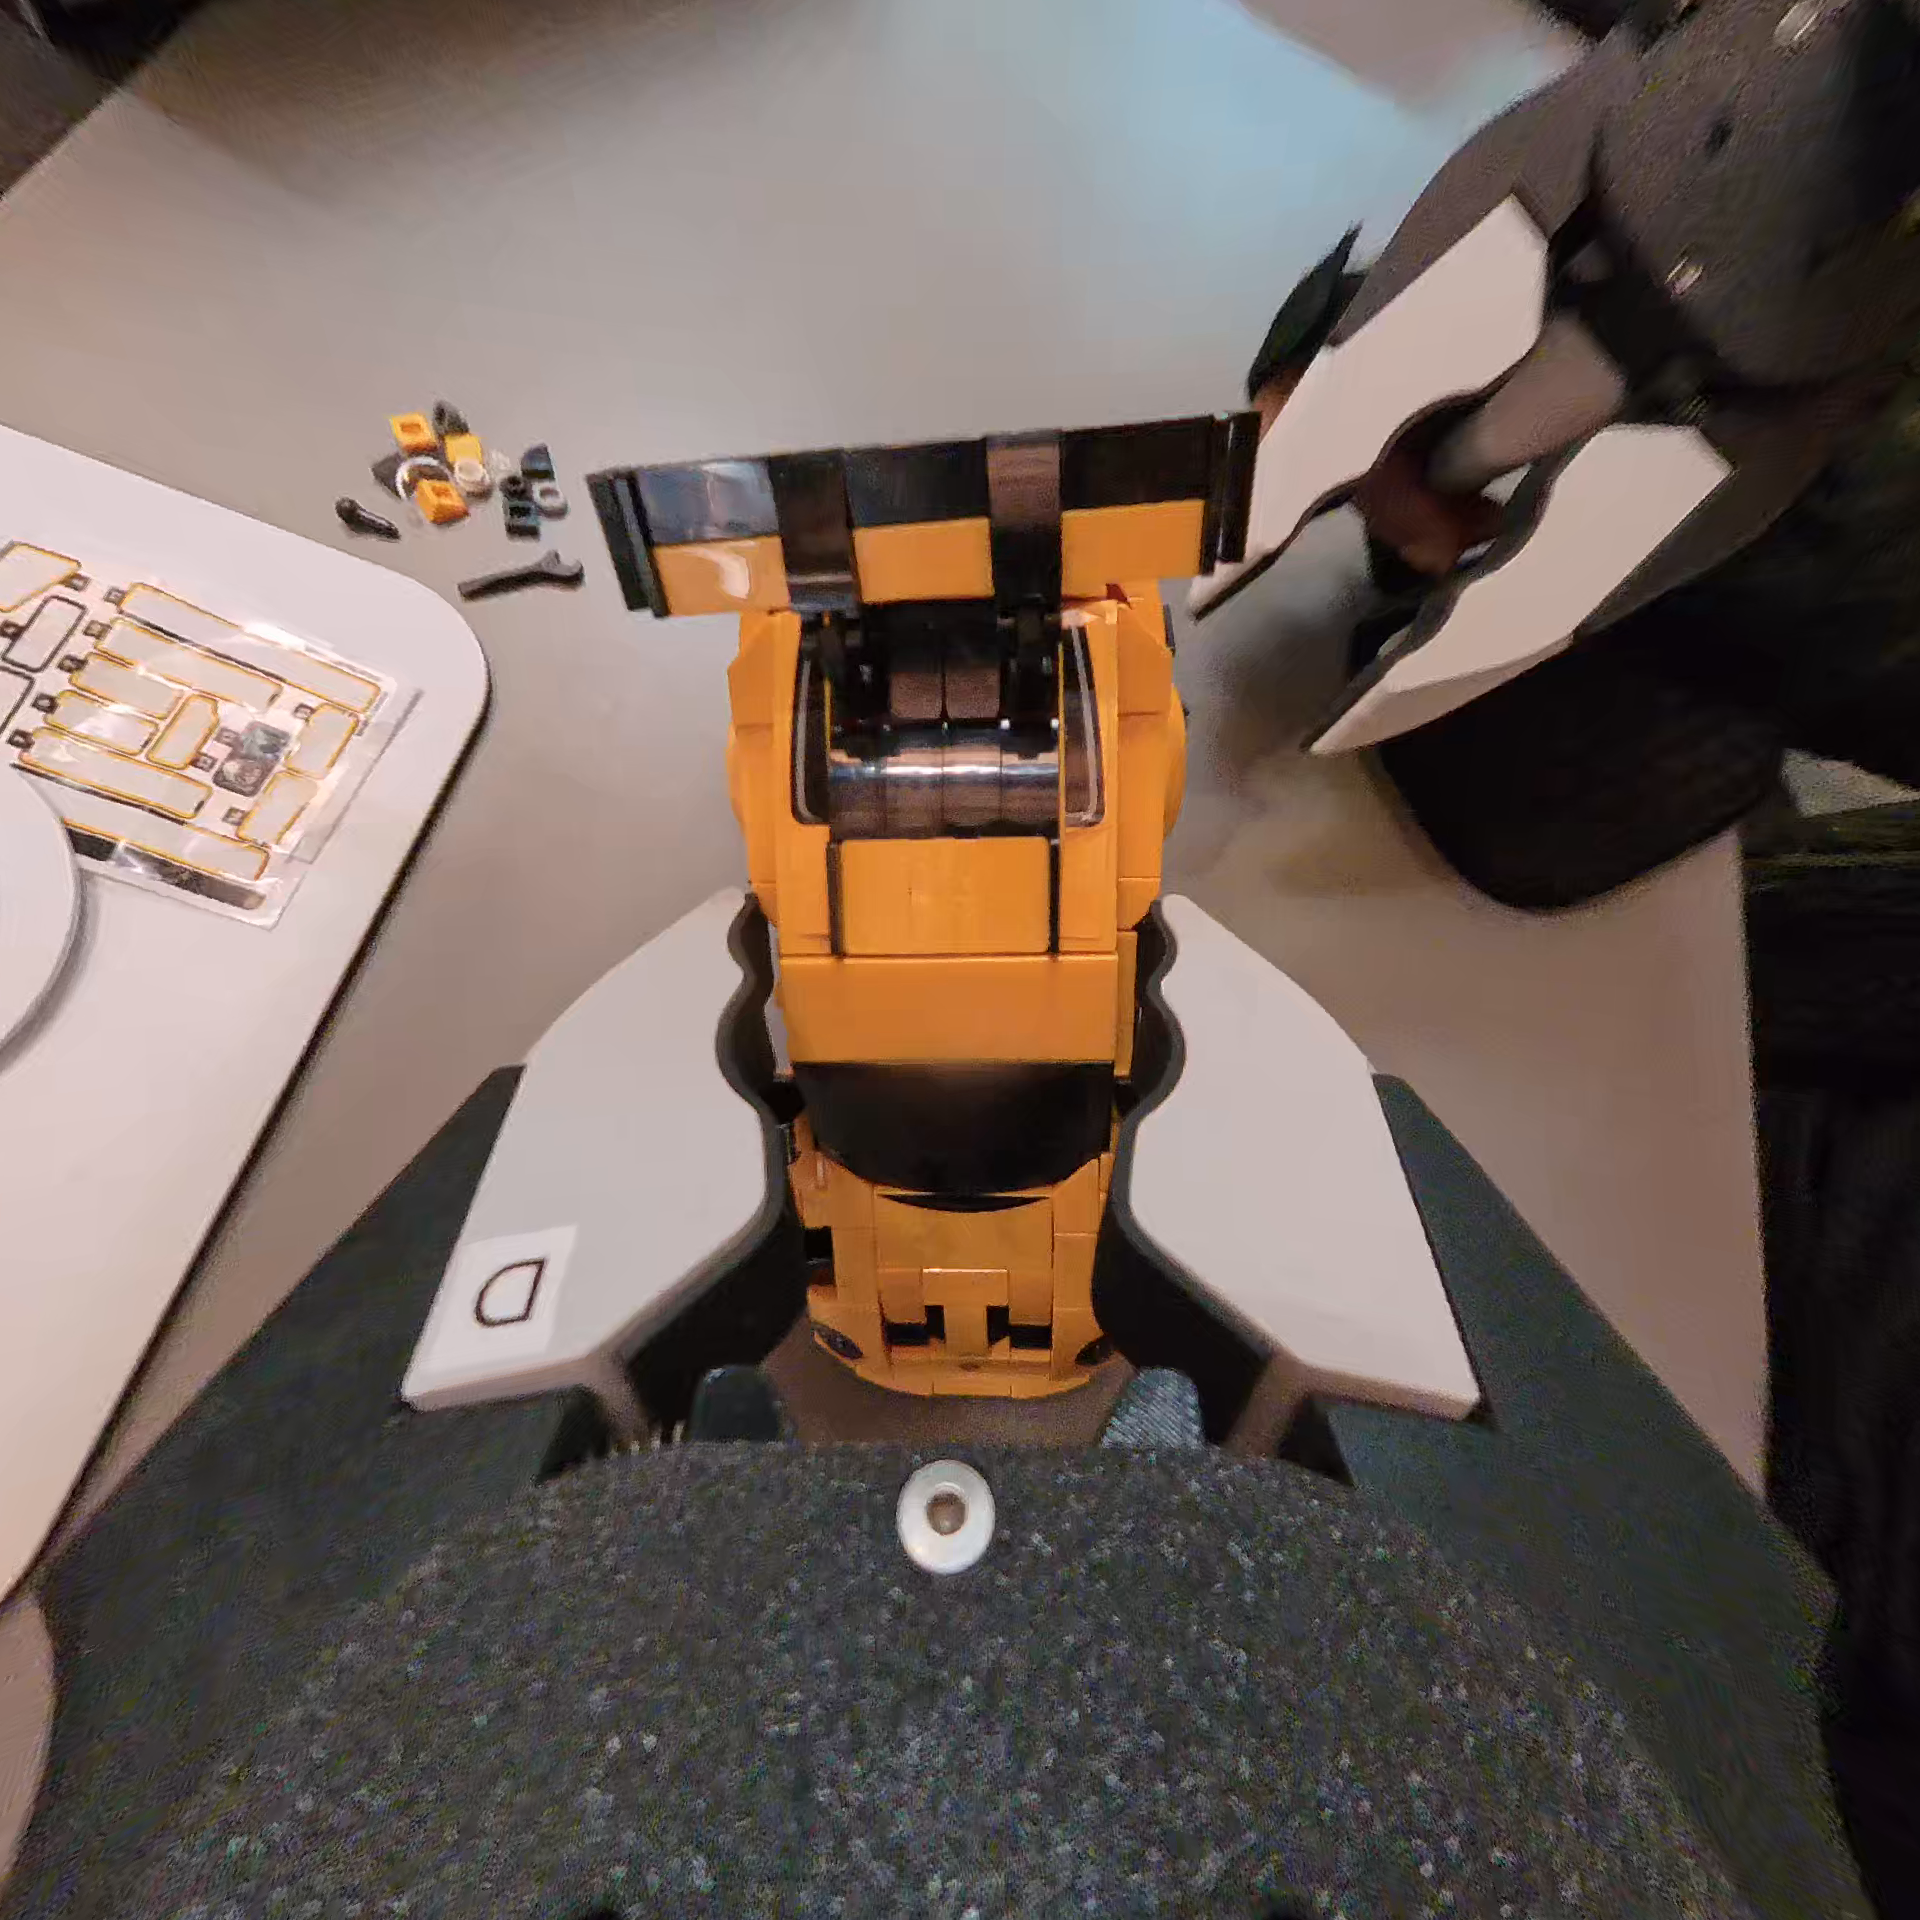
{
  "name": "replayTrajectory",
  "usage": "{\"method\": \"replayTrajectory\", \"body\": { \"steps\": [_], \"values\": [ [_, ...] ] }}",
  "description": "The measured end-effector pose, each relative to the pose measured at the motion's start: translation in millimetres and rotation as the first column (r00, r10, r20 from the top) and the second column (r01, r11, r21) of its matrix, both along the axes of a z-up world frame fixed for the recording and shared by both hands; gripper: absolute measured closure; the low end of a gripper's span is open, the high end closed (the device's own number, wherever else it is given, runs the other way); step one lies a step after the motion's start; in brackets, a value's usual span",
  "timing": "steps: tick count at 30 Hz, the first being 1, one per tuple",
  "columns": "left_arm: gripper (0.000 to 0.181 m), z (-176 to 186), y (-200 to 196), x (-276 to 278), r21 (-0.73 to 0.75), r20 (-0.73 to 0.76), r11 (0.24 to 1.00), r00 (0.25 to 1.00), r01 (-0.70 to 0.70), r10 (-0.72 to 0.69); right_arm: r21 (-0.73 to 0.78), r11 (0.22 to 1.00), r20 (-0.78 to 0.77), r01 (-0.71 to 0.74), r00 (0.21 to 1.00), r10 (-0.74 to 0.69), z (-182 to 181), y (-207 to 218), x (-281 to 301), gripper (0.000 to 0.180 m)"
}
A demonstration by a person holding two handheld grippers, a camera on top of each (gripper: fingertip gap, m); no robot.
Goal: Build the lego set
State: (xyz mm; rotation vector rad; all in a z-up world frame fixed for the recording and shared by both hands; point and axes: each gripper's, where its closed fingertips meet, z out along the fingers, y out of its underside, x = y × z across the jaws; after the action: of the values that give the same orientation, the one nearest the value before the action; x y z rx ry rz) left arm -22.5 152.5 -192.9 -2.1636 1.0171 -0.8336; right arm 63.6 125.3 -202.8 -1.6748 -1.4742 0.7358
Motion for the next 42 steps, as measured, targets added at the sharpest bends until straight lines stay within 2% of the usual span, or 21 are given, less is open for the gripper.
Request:
{"method": "replayTrajectory", "body": {
  "steps": [4, 7, 10, 12, 15, 19, 29, 33, 42],
  "values": [
    [0.113, 16, -5, 0, 0.005, 0.163, 1.0, 0.987, 0.005, -0.006, -0.009, 0.999, -0.053, -0.031, 0.998, 0.03, 10, -5, -24, 0.135],
    [0.113, 29, -10, 6, -0.003, 0.309, 1.0, 0.951, 0.017, -0.016, -0.05, 0.998, -0.123, -0.044, 0.992, 0.038, 20, -3, -48, 0.11],
    [0.113, 46, -17, 14, 0.01, 0.448, 0.999, 0.893, 0.033, -0.034, -0.189, 0.976, -0.235, -0.106, 0.97, 0.06, 33, -8, -67, 0.085],
    [0.114, 57, -22, 18, 0.028, 0.52, 0.999, 0.852, 0.042, -0.05, -0.294, 0.941, -0.336, -0.166, 0.94, 0.061, 46, -11, -75, 0.083],
    [0.113, 71, -28, 23, 0.051, 0.599, 0.998, 0.798, 0.046, -0.068, -0.361, 0.908, -0.391, -0.212, 0.919, 0.059, 56, -16, -82, 0.082],
    [0.113, 78, -34, 32, 0.088, 0.62, 0.995, 0.779, 0.053, -0.097, -0.343, 0.919, -0.45, -0.195, 0.893, 0.022, 68, -17, -87, 0.095],
    [0.113, 82, -43, 35, 0.11, 0.623, 0.992, 0.774, 0.054, -0.111, -0.379, 0.901, -0.471, -0.209, 0.882, 0.007, 73, -25, -82, 0.097],
    [0.113, 73, -48, 36, 0.053, 0.592, 0.997, 0.803, 0.048, -0.07, -0.45, 0.862, -0.426, -0.235, 0.904, 0.024, 64, -33, -79, 0.098],
    [0.11, 43, -65, 32, -0.155, 0.521, 0.988, 0.85, 0.01, 0.073, -0.655, 0.698, -0.316, -0.291, 0.944, 0.097, 44, -51, -71, 0.099]
  ]
}}
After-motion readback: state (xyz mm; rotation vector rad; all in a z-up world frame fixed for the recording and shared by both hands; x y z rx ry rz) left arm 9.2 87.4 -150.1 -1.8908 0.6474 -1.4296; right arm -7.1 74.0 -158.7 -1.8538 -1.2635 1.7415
